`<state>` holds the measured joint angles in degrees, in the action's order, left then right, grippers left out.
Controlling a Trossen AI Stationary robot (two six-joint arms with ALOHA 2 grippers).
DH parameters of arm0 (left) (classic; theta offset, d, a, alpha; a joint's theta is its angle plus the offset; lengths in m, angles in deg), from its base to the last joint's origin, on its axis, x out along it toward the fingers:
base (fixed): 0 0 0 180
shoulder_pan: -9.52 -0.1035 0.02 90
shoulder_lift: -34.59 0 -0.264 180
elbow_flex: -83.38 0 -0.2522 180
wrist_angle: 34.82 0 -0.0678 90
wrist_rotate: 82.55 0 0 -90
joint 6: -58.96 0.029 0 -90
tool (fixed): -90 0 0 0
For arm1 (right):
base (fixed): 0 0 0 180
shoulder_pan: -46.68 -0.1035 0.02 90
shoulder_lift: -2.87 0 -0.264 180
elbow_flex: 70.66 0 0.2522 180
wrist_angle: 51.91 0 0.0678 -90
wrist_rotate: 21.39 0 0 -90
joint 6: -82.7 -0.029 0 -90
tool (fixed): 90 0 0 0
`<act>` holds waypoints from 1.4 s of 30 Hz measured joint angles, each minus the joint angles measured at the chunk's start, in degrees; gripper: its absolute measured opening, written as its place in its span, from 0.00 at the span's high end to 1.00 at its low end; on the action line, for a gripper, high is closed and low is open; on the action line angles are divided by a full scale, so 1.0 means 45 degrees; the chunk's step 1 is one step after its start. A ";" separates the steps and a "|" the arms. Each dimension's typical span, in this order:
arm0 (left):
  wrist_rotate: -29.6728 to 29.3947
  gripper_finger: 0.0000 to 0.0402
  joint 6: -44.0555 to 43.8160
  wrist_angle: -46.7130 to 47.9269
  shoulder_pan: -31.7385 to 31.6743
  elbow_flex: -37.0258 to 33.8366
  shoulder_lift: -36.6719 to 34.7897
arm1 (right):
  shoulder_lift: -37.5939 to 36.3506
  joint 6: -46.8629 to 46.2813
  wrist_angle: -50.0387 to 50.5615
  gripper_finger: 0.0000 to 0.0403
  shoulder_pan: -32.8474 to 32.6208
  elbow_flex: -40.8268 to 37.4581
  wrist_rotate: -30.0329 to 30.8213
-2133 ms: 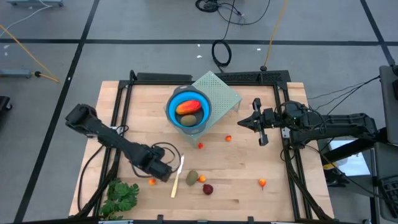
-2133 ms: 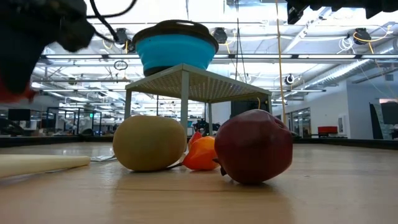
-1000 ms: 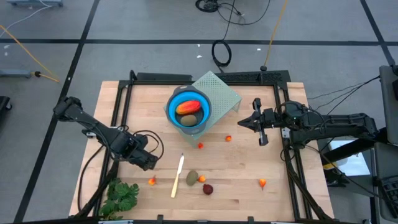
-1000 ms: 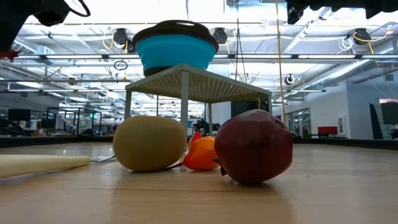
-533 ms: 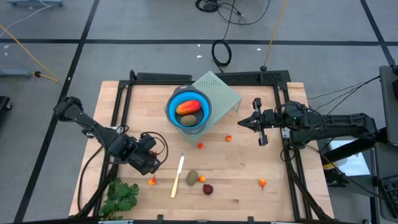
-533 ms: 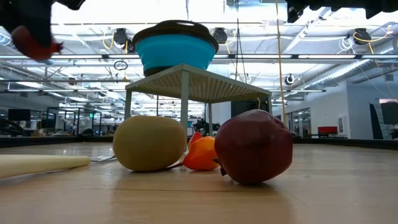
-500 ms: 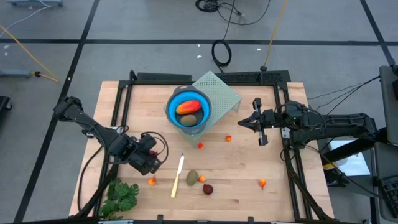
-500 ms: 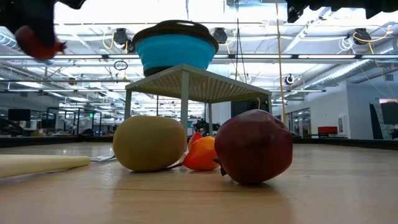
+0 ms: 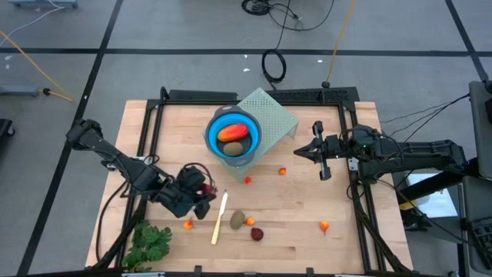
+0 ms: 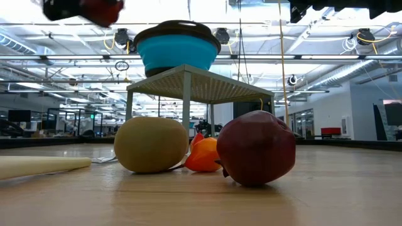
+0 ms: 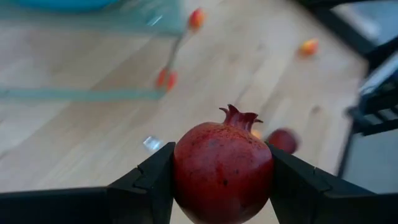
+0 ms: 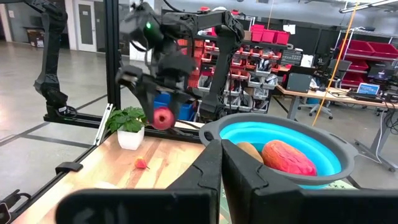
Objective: Pick & Place Fruit
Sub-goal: Put the pomegranate into the blue strainer bowl
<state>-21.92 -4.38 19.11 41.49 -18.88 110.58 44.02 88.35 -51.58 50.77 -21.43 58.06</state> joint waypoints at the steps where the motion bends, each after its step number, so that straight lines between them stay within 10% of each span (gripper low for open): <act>1: -0.0119 0.50 0.0300 -0.0451 0.0000 0.0000 0.0000 | 0.0000 -0.0004 0.0004 0.99 -0.0005 0.0000 0.0000; 26: -0.1661 0.50 0.9578 -1.0960 0.0010 0.0010 -0.1253 | 0.0002 -0.0112 0.0007 0.99 -0.0003 0.0000 -0.0005; 42: -0.1754 0.50 1.0952 -1.3367 0.0010 0.0010 -0.1253 | 0.0000 -0.0104 0.0005 0.99 -0.0005 0.0000 -0.0005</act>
<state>-29.81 44.90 -41.04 41.53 -18.83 104.94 44.02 87.89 -51.56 50.75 -21.43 58.04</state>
